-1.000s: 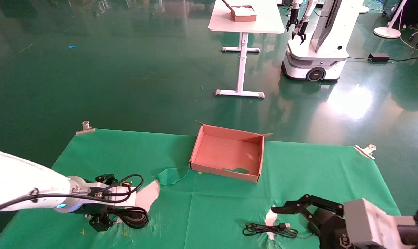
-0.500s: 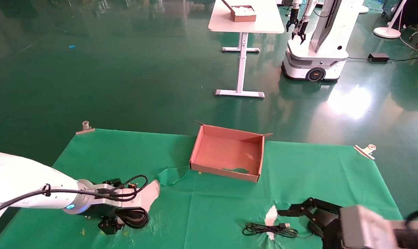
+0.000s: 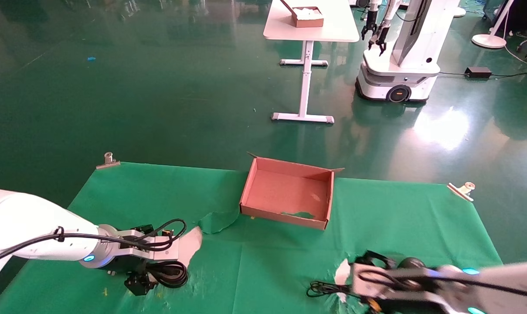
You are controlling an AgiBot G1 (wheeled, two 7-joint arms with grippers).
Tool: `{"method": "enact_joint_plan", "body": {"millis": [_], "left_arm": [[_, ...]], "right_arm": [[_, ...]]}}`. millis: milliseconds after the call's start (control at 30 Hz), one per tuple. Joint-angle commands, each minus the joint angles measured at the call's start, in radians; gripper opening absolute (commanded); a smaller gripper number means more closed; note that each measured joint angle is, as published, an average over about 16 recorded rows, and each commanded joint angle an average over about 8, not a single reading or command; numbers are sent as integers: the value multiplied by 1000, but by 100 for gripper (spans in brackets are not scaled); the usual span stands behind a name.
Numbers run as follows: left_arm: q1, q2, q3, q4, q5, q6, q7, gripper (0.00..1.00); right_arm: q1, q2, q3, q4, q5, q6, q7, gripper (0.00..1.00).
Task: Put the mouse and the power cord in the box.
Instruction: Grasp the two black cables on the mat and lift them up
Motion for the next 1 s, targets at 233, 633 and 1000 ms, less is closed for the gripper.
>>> {"method": "enact_joint_plan", "body": {"millis": [233,633,1000], "left_arm": [[-2,2,0,8,-2,-2,5,79],[-3,4,0,13,-2,-3,7,0],[-3,3,0,11,-3,-3,7,0]], "right_arm": [[78,-134,-56,-152,-144,49,20,100],[90,-165,-69,-202,-183,77,28,0],[87,-157,-64,-190,-170,70,26,0]]}}
